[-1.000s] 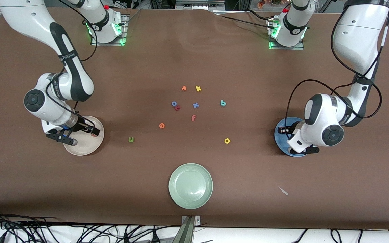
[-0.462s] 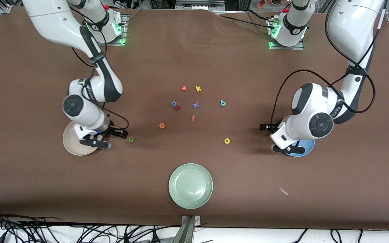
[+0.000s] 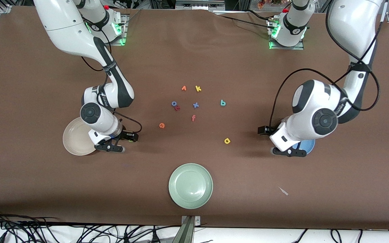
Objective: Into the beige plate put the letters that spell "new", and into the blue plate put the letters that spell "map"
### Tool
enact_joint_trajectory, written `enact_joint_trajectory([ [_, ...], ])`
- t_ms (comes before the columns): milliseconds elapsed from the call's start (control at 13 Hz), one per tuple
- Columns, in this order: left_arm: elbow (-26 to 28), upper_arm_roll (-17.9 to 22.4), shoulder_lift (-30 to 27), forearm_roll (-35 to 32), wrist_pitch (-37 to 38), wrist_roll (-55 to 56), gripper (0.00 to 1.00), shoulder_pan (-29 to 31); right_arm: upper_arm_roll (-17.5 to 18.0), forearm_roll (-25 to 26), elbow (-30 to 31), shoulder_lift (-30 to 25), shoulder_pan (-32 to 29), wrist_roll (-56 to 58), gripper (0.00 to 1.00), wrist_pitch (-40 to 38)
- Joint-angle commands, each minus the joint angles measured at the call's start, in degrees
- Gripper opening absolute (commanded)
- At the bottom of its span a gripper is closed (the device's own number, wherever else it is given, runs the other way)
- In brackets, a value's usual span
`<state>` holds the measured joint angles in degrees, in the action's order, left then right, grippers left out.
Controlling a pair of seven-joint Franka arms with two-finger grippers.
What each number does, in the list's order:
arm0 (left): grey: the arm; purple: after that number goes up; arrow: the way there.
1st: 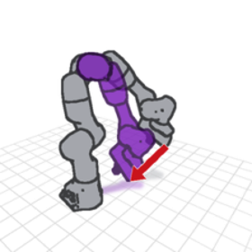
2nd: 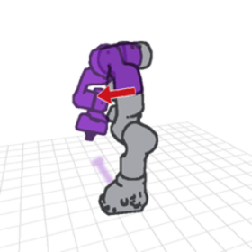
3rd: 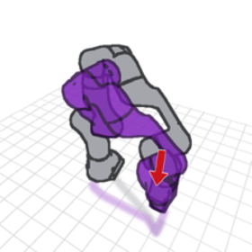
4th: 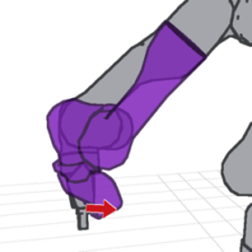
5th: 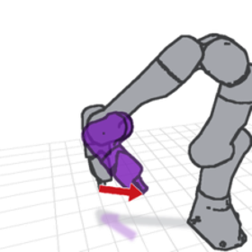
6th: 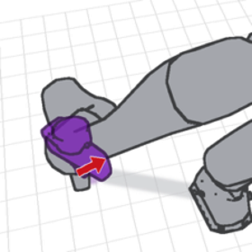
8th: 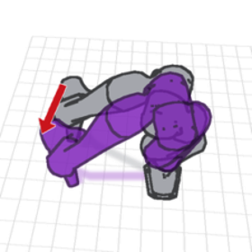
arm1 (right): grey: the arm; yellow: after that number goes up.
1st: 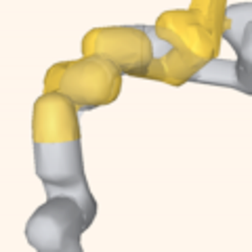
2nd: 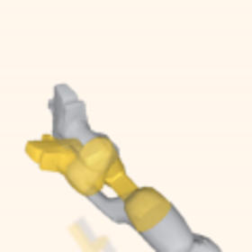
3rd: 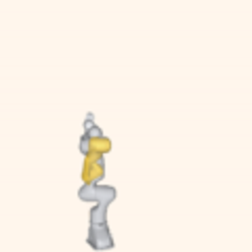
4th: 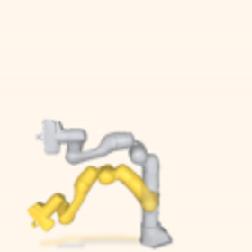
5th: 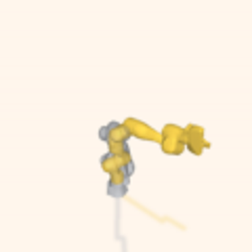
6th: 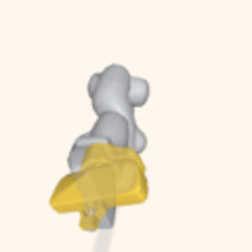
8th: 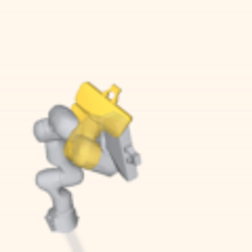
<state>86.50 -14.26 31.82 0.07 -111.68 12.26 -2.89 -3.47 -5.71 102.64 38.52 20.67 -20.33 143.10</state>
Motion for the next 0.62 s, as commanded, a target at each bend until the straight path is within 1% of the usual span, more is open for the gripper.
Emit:
enact_joint_trajectory([
  [0, -2.12, -0.16, -1.58, -0.95, 1.29, 0.66, 1.0, 0.43, -0.22, -0.53, -2.88, 2.61, 1.39, -0.15, 0.77, -0.01],
  [77, -2.21, -0.16, -1.58, -1.04, 1.29, 0.75, 1.0, 0.34, -0.22, -0.53, -2.88, 2.62, 1.39, -0.15, 0.74, -0.01],
  [231, -2.21, -0.16, -1.58, -1.04, 1.2, 0.57, 1.0, -0.18, -0.22, -0.44, -2.88, 2.62, 1.39, 0.11, 0.64, -0.01],
  [385, -2.13, -0.16, -1.5, -1.13, 1.12, 0.66, 1.0, -0.27, -0.22, -0.18, -2.79, 2.62, 1.22, 0.64, 0.5, -0.1],
  [462, -2.13, -0.16, -0.97, -1.13, 0.86, 0.66, 1.0, -0.36, -0.31, 0.08, -2.79, 2.53, 1.04, 0.82, 0.46, -0.1],
  [538, -2.13, -0.07, 0.34, -1.74, 0.59, 0.66, 1.0, -1.15, -0.4, 0.26, -2.79, 2.44, 1.04, 1.08, 0.46, -0.1],
])
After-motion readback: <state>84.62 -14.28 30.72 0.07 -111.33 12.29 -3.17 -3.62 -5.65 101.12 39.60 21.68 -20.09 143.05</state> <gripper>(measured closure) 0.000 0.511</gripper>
